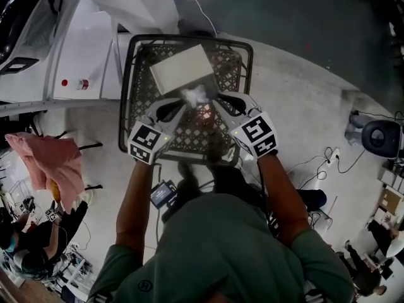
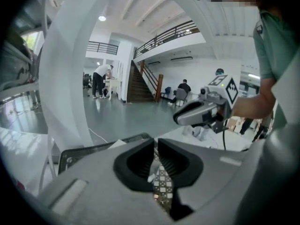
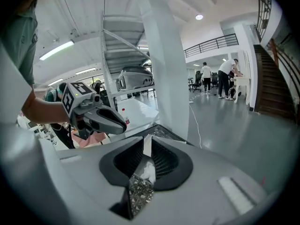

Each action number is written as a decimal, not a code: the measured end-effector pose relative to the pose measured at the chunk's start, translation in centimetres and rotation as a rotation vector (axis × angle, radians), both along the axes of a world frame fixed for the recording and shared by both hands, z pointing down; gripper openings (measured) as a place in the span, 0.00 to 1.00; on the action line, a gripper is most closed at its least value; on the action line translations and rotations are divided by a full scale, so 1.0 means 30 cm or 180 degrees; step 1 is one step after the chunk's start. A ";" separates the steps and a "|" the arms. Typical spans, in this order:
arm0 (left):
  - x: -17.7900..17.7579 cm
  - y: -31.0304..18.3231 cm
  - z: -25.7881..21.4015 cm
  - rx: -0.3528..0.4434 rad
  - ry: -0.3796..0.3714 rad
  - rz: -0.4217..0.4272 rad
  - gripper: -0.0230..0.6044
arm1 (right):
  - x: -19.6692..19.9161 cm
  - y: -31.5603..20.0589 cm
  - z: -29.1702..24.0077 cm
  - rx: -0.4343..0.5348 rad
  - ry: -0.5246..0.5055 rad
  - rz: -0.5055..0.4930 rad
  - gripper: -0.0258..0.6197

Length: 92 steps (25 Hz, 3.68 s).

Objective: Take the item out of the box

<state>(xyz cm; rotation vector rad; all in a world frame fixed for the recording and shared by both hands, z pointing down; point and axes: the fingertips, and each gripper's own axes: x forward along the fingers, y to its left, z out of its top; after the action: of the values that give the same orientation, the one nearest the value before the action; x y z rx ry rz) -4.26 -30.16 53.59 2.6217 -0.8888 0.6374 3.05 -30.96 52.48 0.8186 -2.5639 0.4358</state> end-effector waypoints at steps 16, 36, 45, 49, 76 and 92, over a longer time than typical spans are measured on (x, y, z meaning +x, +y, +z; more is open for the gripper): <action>-0.025 -0.069 0.518 -0.0819 -0.0153 -0.0073 0.23 | -0.137 -0.072 0.508 -0.0607 0.0601 -0.0390 0.21; -0.015 -0.089 0.912 -0.1378 -0.0759 0.0045 0.34 | -0.205 -0.075 0.963 -0.1142 0.1518 -0.0970 0.26; 0.002 -0.073 0.977 -0.1248 -0.1301 0.0308 0.08 | -0.223 -0.071 1.029 -0.1297 0.1850 -0.0966 0.06; -0.005 -0.079 0.958 -0.1114 -0.1206 0.0266 0.05 | -0.244 -0.072 0.994 -0.1237 0.1717 -0.0921 0.05; -0.177 0.131 -0.231 0.0816 -0.0365 0.0273 0.04 | -0.387 0.146 -0.206 0.0460 0.0227 -0.0341 0.05; -0.241 0.446 -0.719 0.1822 -0.0111 0.0362 0.04 | -0.449 0.464 -0.668 0.1233 -0.0026 -0.0170 0.05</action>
<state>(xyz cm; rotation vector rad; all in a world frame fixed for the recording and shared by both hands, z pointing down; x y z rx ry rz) -11.50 -16.80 32.03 3.1938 -1.0658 0.5129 -10.41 -17.05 32.44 0.8718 -2.7106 -0.0806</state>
